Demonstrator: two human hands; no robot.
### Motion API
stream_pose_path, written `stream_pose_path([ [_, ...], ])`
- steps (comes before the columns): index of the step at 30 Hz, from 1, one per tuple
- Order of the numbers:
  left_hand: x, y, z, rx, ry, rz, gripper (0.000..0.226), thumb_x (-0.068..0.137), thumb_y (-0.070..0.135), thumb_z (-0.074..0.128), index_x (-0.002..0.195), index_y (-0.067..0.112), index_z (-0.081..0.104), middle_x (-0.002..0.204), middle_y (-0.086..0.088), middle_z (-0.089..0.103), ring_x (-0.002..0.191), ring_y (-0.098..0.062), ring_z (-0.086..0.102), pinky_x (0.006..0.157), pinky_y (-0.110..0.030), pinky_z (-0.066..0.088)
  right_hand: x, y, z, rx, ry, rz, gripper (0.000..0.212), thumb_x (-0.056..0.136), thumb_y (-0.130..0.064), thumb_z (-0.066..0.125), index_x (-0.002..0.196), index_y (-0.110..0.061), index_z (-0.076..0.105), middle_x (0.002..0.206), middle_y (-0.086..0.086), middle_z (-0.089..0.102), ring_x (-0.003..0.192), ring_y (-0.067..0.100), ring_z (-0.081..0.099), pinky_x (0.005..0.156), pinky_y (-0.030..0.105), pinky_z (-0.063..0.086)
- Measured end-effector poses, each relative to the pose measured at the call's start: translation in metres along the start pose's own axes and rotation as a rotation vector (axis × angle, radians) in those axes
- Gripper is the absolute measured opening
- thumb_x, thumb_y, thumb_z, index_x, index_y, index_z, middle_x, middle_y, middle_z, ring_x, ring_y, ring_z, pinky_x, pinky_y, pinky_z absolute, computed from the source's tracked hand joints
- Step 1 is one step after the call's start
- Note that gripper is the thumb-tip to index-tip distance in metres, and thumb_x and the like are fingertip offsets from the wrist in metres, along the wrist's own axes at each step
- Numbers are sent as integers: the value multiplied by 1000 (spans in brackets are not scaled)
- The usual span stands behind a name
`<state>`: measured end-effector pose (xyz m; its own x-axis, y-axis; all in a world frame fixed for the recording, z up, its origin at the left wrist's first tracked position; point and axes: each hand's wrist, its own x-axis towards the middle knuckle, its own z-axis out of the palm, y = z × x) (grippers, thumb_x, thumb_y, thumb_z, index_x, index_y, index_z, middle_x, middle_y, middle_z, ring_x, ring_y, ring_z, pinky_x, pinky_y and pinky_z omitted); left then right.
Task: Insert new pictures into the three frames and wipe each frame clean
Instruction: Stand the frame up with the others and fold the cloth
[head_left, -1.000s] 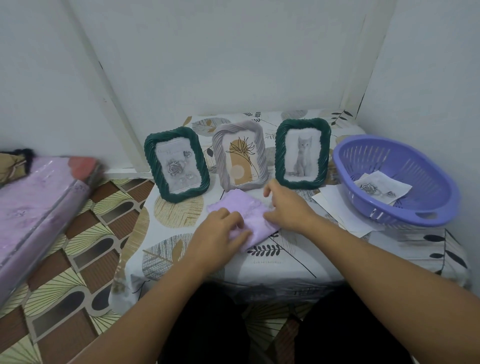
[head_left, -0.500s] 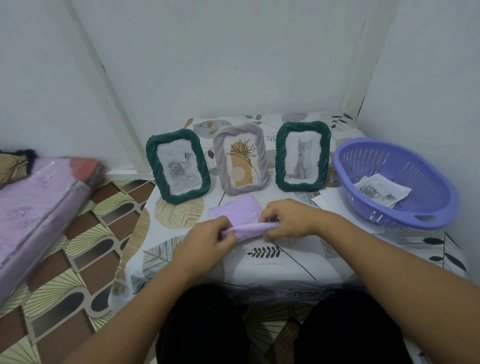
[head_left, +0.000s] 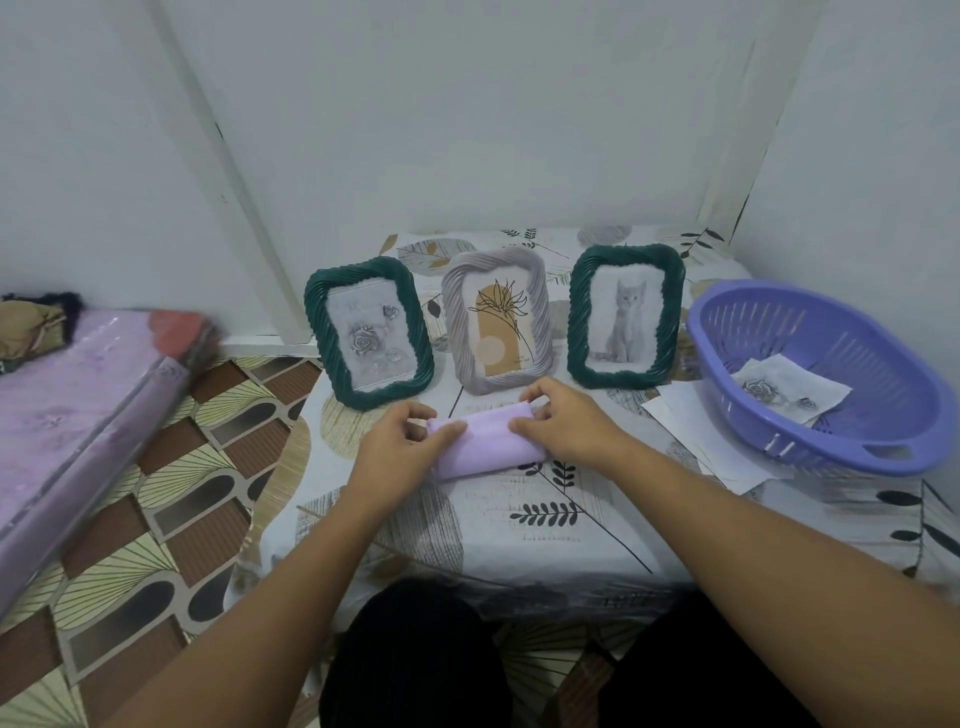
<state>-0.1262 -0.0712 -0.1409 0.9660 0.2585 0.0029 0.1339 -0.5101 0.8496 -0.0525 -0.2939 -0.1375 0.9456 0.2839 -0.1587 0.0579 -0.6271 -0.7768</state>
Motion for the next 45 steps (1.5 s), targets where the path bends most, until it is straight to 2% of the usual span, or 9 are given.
stream_pose_path([
  [5, 8, -5, 7, 124, 31, 6, 28, 90, 33, 75, 114, 26, 61, 90, 6, 64, 83, -11, 62, 61, -25, 42, 3, 3, 5, 14, 74, 57, 34, 90, -38, 73, 115, -25, 53, 104, 0, 65, 71, 19, 69, 71, 35, 57],
  [9, 10, -5, 15, 266, 72, 75, 31, 91, 32, 72, 117, 22, 59, 88, 7, 63, 82, -15, 62, 70, -35, 51, 5, 2, 10, -28, 135, 85, 36, 89, -39, 74, 114, -23, 53, 106, 0, 66, 84, 18, 67, 76, 35, 55],
  [17, 29, 1, 8, 620, -105, 116, 51, 90, 37, 65, 138, 19, 57, 128, -8, 59, 114, -27, 57, 96, -39, 48, 7, 0, 19, -243, 181, 106, 36, 90, -46, 70, 110, -19, 58, 107, -1, 65, 94, 20, 61, 76, 34, 48],
  [21, 38, 18, 3, 687, -217, 76, 43, 91, 32, 65, 132, 20, 62, 125, -6, 65, 109, -25, 60, 88, -34, 49, 8, -4, 16, -326, 98, 160, 47, 85, -61, 65, 108, -21, 59, 103, -3, 64, 96, 20, 62, 79, 35, 51],
  [24, 41, 27, 4, 721, -285, 39, 36, 93, 29, 63, 127, 19, 63, 120, -5, 66, 103, -23, 60, 78, -30, 43, 10, -6, 12, -313, -3, 209, 39, 82, -59, 67, 86, -23, 53, 84, -6, 57, 87, 20, 60, 72, 33, 47],
  [28, 42, 33, 2, 698, -345, 21, 21, 92, 25, 63, 109, 14, 65, 100, -4, 65, 86, -21, 56, 59, -28, 35, 10, -7, 13, -292, -55, 215, 36, 84, -49, 67, 76, -23, 44, 83, -3, 49, 84, 23, 52, 69, 32, 40],
  [33, 26, 27, -11, 425, -296, -31, 13, 90, 25, 66, 98, 17, 61, 90, -1, 63, 75, -15, 53, 62, -29, 38, 2, -17, 14, -146, -22, 97, 37, 98, -37, 54, 128, -17, 45, 116, 6, 59, 102, 26, 61, 71, 35, 46],
  [39, -2, 15, -51, 104, -156, -94, 17, 92, 34, 73, 101, 21, 66, 93, -1, 72, 81, -18, 67, 65, -27, 48, 12, -46, 33, 375, -12, 53, 30, 95, -20, 57, 121, -25, 44, 120, 2, 57, 107, 23, 62, 94, 51, 57],
  [45, -11, -14, -91, 177, -84, -181, 17, 93, 32, 72, 87, 16, 72, 88, -8, 72, 72, -16, 62, 67, -35, 51, 24, -78, 76, 403, -47, 51, 49, 80, -29, 70, 121, -28, 43, 114, 10, 62, 104, 25, 66, 94, 50, 57],
])
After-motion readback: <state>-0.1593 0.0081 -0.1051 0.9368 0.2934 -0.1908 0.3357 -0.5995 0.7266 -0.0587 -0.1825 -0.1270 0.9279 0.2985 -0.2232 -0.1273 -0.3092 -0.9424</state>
